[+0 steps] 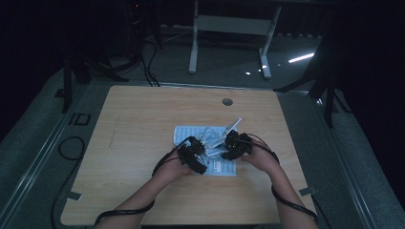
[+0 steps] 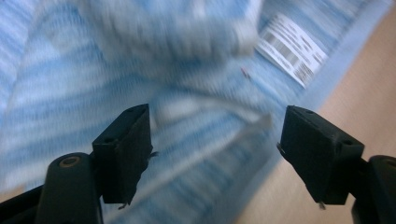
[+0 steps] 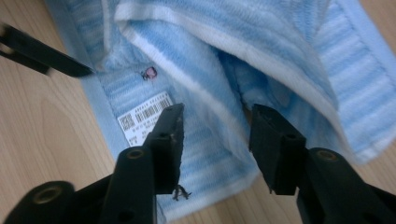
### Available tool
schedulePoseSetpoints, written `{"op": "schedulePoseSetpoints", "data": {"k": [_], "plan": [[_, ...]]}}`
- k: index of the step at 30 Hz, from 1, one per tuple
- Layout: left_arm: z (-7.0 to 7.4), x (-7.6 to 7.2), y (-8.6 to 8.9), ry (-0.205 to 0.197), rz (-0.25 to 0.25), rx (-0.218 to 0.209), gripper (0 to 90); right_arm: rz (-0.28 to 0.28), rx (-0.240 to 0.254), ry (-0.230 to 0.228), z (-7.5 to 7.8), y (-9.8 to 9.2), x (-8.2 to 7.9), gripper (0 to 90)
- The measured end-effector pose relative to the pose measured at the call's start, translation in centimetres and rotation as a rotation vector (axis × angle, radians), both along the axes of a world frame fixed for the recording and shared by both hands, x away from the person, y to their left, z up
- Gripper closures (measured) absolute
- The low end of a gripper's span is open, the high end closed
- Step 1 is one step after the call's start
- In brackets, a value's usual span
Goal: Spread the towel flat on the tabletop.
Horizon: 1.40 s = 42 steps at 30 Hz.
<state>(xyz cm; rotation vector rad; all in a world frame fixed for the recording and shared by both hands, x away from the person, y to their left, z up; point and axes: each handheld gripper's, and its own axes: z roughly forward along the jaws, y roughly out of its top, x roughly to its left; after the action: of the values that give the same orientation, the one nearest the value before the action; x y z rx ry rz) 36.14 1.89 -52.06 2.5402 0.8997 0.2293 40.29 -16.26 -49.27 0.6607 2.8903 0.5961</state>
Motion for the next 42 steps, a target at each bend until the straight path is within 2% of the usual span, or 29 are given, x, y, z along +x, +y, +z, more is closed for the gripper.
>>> {"op": "schedulePoseSetpoints", "data": {"k": [2,3,6,7,8,9,10,11,12,13,16,20,25,33,35,36,37,40,41,42], "plan": [[-0.1,0.2,-0.2,-0.004,0.002,-0.002,24.9,0.003,0.002,0.012,-0.2,0.2,0.1,56.0],[-0.4,0.4,-0.6,-0.023,0.019,0.000,24.9,0.005,-0.002,0.015,-0.3,0.3,0.2,59.8],[-0.7,0.9,-0.7,-0.038,0.034,-0.010,36.9,0.013,-0.015,0.024,-0.9,0.8,0.4,75.4],[-0.7,0.9,-0.8,-0.050,0.037,-0.007,43.6,0.017,-0.017,0.027,-1.0,0.8,0.4,79.7],[-0.6,0.9,-0.8,-0.058,0.035,-0.007,46.2,0.014,-0.018,0.032,-1.0,0.9,0.3,84.7],[-0.5,0.9,-0.8,-0.063,0.036,-0.005,54.0,0.021,-0.019,0.020,-1.0,0.9,0.3,89.4],[-0.4,0.9,-0.8,-0.070,0.035,-0.003,64.4,0.014,-0.015,0.012,-1.0,0.9,0.3,89.6],[-0.2,0.9,-0.7,-0.071,0.033,-0.003,69.9,0.005,-0.009,0.007,-0.9,0.9,0.2,89.8],[0.0,0.9,-0.6,-0.076,0.033,-0.012,81.2,0.009,-0.005,-0.001,-0.8,0.8,0.2,90.0],[0.2,0.8,-0.6,-0.085,0.031,-0.011,83.5,0.008,-0.006,-0.008,-0.7,0.8,0.1,90.0],[0.8,0.7,-0.1,-0.086,0.024,-0.029,85.3,0.002,0.002,-0.031,-0.2,0.6,0.0,90.0],[1.9,0.6,0.6,-0.111,0.032,-0.035,85.5,-0.006,0.014,-0.065,0.5,0.1,-0.1,90.0],[3.6,0.4,2.0,-0.131,0.043,-0.077,86.0,-0.036,0.036,-0.092,1.7,-0.9,-0.1,90.0],[7.4,-0.7,4.5,-0.169,0.049,-0.124,86.0,-0.098,0.073,-0.126,3.9,-3.5,0.0,90.0],[8.4,-0.9,5.4,-0.165,0.056,-0.163,86.0,-0.114,0.085,-0.133,4.4,-4.2,0.0,90.0],[8.9,-1.0,5.7,-0.178,0.057,-0.159,86.0,-0.119,0.092,-0.135,4.6,-4.5,0.1,90.0],[9.4,-1.1,6.1,-0.197,0.066,-0.159,86.0,-0.126,0.092,-0.136,4.8,-4.8,0.1,90.0],[10.1,-0.5,7.5,-0.210,0.118,-0.164,86.0,-0.153,0.081,-0.139,4.9,-5.6,0.3,90.0],[10.0,-0.1,8.0,-0.196,0.129,-0.158,86.0,-0.169,0.082,-0.139,4.8,-5.9,0.5,90.0],[9.8,0.3,8.5,-0.199,0.157,-0.150,85.9,-0.181,0.085,-0.126,4.7,-6.2,0.7,90.0]]}}
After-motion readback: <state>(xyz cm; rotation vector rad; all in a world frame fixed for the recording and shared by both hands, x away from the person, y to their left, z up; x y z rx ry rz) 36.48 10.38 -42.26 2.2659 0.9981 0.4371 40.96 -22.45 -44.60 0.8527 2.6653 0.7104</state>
